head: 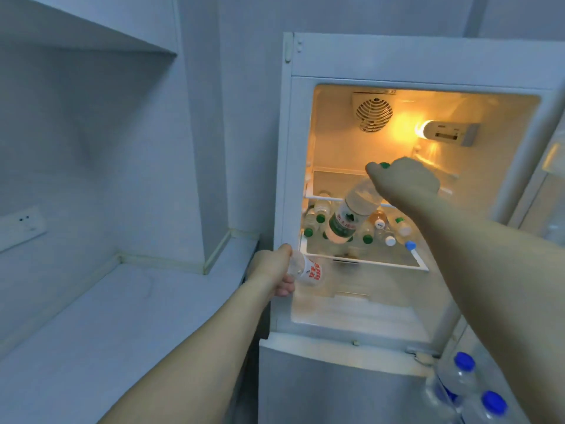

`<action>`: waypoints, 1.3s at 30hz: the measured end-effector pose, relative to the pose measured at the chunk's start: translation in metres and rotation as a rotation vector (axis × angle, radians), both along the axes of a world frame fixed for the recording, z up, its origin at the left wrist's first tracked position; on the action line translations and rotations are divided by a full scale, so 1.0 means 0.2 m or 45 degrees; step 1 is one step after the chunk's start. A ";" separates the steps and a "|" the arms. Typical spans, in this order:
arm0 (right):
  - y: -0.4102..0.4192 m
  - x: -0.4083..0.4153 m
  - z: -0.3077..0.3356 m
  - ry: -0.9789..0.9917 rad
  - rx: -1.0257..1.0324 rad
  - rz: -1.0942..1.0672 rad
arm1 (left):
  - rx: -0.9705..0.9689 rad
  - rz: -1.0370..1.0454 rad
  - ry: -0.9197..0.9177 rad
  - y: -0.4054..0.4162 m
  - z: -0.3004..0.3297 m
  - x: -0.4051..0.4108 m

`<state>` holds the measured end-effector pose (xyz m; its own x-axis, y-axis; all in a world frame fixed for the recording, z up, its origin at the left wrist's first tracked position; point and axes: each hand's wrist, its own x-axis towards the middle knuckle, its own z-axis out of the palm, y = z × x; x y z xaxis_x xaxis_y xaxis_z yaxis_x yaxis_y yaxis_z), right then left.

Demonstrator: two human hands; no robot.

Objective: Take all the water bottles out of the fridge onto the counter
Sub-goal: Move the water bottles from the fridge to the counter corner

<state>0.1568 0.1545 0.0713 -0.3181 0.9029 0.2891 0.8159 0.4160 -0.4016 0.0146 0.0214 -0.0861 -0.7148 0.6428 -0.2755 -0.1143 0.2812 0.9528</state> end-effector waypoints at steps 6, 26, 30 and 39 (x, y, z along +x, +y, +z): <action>-0.29 -0.07 -0.20 -0.324 0.025 0.280 | -0.524 -0.199 0.629 -0.36 0.00 -0.02; -0.93 -0.66 -1.14 -0.450 -0.254 1.028 | -1.110 0.182 0.649 -1.30 -0.45 -0.26; -1.05 -0.80 -1.21 -0.413 -0.229 1.229 | -1.165 0.338 0.581 -1.41 -0.45 -0.25; -1.47 -1.04 -1.29 -0.389 -0.275 1.779 | -1.371 0.814 0.410 -1.78 -0.46 -0.06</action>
<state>-0.0519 -0.1393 -0.1871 -0.9833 -0.1753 -0.0494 -0.1353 0.8847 -0.4461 0.0027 -0.3338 -0.1789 -0.9419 -0.2725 -0.1966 -0.3215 0.9008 0.2918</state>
